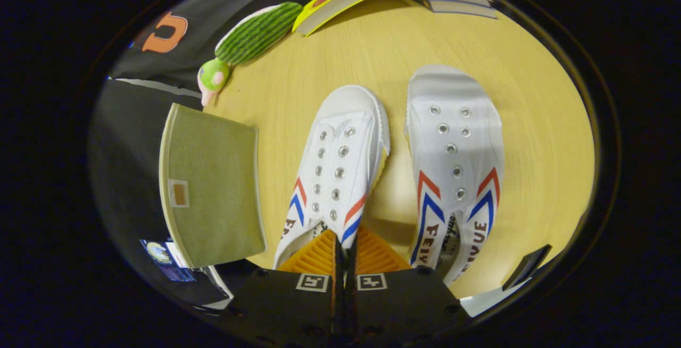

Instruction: Open the storage box then place both shoes into the box .Put the left shoe in first, then the right shoe, with the right side of both shoes facing outward in a uniform manner.

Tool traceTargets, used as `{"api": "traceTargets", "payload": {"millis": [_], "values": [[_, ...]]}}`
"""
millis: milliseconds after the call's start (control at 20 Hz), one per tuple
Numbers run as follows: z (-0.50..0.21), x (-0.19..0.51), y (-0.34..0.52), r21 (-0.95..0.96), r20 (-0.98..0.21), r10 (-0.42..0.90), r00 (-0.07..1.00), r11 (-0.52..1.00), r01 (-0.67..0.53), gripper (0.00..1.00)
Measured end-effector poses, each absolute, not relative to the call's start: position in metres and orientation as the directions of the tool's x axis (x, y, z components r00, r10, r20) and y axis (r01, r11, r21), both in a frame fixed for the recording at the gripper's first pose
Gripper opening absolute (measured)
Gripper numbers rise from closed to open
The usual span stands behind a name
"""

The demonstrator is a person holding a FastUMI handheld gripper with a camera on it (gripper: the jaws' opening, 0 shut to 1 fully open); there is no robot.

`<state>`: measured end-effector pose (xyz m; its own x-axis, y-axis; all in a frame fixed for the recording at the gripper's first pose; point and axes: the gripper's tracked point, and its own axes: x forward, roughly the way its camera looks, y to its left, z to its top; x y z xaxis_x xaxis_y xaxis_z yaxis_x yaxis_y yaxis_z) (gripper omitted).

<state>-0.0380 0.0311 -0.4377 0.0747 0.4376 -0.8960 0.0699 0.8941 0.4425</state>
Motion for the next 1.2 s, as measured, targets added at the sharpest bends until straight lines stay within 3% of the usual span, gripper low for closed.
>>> {"api": "traceTargets", "payload": {"millis": [300,800,1200], "values": [[-0.389,-0.042,0.054,0.517,-0.853,0.506,0.126,0.853,0.076,0.06],[-0.258,-0.044,0.154,0.540,-0.823,0.548,0.147,0.836,-0.093,0.06],[-0.268,-0.051,0.286,0.541,-0.831,0.552,0.074,0.831,-0.129,0.06]]}}
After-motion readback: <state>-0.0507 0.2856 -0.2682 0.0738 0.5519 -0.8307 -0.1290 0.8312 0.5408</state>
